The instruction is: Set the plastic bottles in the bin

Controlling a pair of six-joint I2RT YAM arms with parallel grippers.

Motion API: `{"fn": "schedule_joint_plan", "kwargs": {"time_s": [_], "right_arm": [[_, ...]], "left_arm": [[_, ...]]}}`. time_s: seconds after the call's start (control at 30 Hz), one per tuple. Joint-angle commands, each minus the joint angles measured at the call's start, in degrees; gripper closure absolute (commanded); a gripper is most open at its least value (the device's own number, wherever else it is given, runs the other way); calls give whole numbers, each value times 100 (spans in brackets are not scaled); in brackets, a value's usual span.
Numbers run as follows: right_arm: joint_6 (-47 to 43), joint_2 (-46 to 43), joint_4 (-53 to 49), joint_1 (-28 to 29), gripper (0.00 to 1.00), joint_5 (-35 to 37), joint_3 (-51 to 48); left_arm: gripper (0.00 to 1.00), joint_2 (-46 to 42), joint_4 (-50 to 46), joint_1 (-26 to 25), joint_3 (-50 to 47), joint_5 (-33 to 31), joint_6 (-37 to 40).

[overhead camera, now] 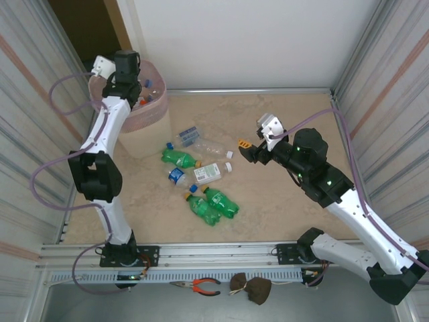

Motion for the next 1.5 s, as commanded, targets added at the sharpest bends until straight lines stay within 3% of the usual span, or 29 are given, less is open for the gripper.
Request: {"fn": "schedule_joint_plan", "kwargs": {"time_s": [0.0,0.17,0.37,0.83,1.13,1.47], "right_arm": [[54,-101,-16,32,24,108,-59],[95,-101,-24,32,24,111,-91],[109,-120,-64,27,24,170,-98],[183,-180,-51,30,24,127,-77],[209,-156,-42,39,24,59,-55],[245,279,-355,34,23,-292,177]], "left_arm": [[58,187,-8,-4,122,-283,-47],[54,509,-121,4,165,-224,-88],[39,690,-275,21,180,31,-171],[5,-130,-70,57,95,454,304],[3,-760,-529,180,-41,1074,527],[8,-1491,-433,268,-560,2097,1205]]}}
